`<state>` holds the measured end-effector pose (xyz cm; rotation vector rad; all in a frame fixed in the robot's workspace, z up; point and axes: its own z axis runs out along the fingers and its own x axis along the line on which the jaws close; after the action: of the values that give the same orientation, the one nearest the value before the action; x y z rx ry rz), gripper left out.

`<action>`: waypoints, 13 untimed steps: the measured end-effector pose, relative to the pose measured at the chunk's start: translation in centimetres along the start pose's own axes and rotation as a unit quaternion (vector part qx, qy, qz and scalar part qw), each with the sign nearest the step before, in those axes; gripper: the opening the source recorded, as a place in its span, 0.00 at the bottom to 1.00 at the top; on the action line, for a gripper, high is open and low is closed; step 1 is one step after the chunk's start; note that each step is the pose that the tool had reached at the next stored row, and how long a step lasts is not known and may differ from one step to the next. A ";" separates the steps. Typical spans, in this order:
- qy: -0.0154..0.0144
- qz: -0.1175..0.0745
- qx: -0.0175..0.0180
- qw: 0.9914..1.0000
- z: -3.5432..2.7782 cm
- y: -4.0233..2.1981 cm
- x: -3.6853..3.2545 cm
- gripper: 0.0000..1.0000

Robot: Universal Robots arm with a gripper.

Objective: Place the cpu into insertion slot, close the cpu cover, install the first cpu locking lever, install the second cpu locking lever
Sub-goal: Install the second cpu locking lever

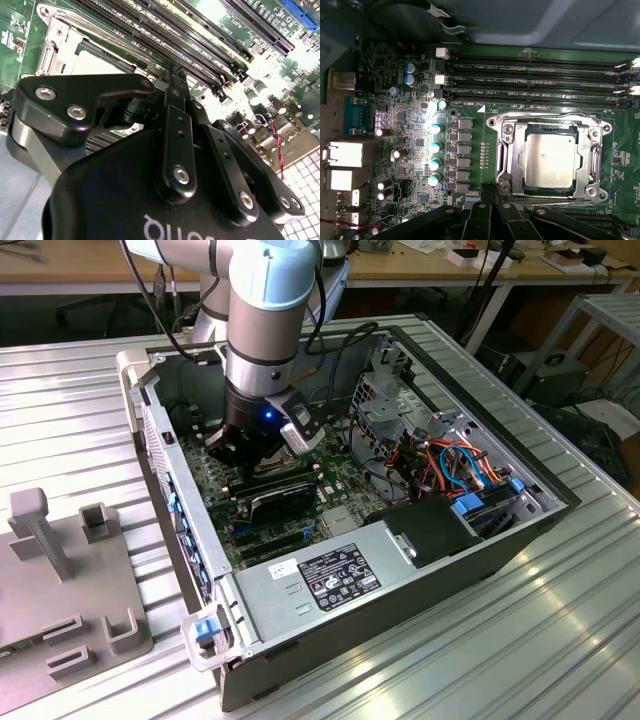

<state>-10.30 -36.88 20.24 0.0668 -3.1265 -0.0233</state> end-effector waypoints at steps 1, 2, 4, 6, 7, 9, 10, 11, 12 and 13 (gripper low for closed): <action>0.000 0.000 0.000 1.000 -0.11 0.03 -0.01 0.11; 0.000 0.000 0.000 1.000 -0.25 0.06 -0.01 0.11; 0.000 0.000 0.000 1.000 -0.73 0.09 0.01 0.11; 0.000 0.000 0.000 1.000 -1.07 0.15 0.02 0.11; 0.000 0.000 0.000 1.000 -1.26 0.18 0.02 0.11; 0.000 0.000 0.000 1.000 -1.50 0.21 -0.06 0.11; 0.000 0.000 0.000 1.000 -1.51 0.21 -0.18 0.11; 0.000 0.000 0.000 1.000 -1.51 0.20 -0.34 0.11; 0.000 0.000 0.000 1.000 -1.52 0.17 -0.95 0.11; 0.000 0.000 0.000 1.000 -1.52 0.15 -1.49 0.11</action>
<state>-8.80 -36.69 21.75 0.0664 -3.1262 -0.0231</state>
